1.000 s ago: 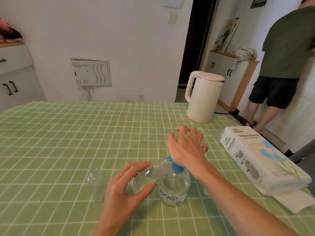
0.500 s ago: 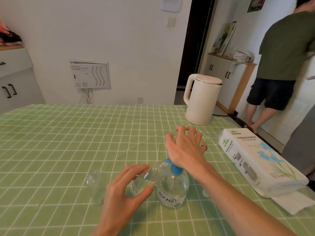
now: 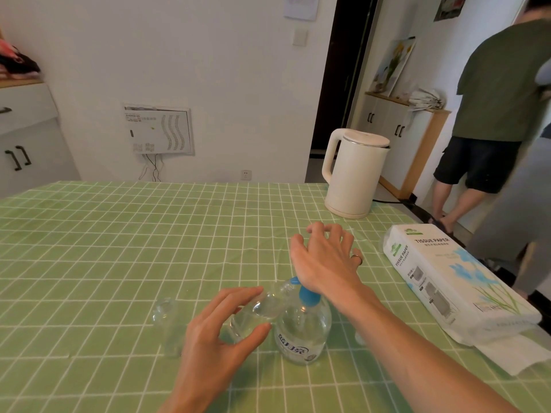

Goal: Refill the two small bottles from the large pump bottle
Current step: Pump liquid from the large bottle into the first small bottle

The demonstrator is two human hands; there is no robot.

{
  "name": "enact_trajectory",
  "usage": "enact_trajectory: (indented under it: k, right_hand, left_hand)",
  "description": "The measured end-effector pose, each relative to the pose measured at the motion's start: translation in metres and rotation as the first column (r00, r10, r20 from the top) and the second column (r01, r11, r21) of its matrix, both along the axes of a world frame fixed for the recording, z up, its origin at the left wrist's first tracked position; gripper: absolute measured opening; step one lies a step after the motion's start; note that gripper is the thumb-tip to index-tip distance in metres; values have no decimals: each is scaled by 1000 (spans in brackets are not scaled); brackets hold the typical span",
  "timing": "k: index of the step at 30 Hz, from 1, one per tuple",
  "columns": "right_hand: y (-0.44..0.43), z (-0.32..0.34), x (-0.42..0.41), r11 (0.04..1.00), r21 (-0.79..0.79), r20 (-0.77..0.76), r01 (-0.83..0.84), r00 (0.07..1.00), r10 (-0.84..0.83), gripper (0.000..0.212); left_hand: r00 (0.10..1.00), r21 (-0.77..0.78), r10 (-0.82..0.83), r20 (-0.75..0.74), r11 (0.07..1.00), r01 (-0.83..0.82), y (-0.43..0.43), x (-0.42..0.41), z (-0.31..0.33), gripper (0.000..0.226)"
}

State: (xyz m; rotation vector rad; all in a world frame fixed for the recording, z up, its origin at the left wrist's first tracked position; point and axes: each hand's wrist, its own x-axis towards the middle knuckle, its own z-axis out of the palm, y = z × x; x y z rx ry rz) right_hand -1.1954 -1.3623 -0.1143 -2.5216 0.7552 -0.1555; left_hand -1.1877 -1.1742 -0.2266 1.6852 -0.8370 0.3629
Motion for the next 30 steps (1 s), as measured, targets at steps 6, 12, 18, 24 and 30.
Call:
enact_trajectory:
  k: [6, 12, 18, 24, 30]
  right_hand:
    - [1, -4, -1, 999, 36, -29, -3, 1000, 4, 49]
    - [1, -2, -3, 1000, 27, -27, -6, 1000, 7, 51]
    - [-1, -1, -1, 999, 40, 9, -1, 1000, 0, 46]
    - [-1, -7, 1, 999, 48, -38, 1, 999, 1, 49]
    - [0, -3, -2, 999, 44, -21, 5, 1000, -5, 48]
  left_hand:
    - [1000, 8, 2, -15, 1000, -2, 0, 0, 1, 46]
    - [1000, -3, -7, -6, 1000, 7, 0, -2, 4, 45]
    - [1000, 3, -4, -6, 1000, 4, 1, -1, 3, 46]
    - [1000, 11, 6, -6, 1000, -6, 1, 0, 1, 46]
    - [1000, 18, 1, -7, 1000, -1, 1, -2, 1, 45]
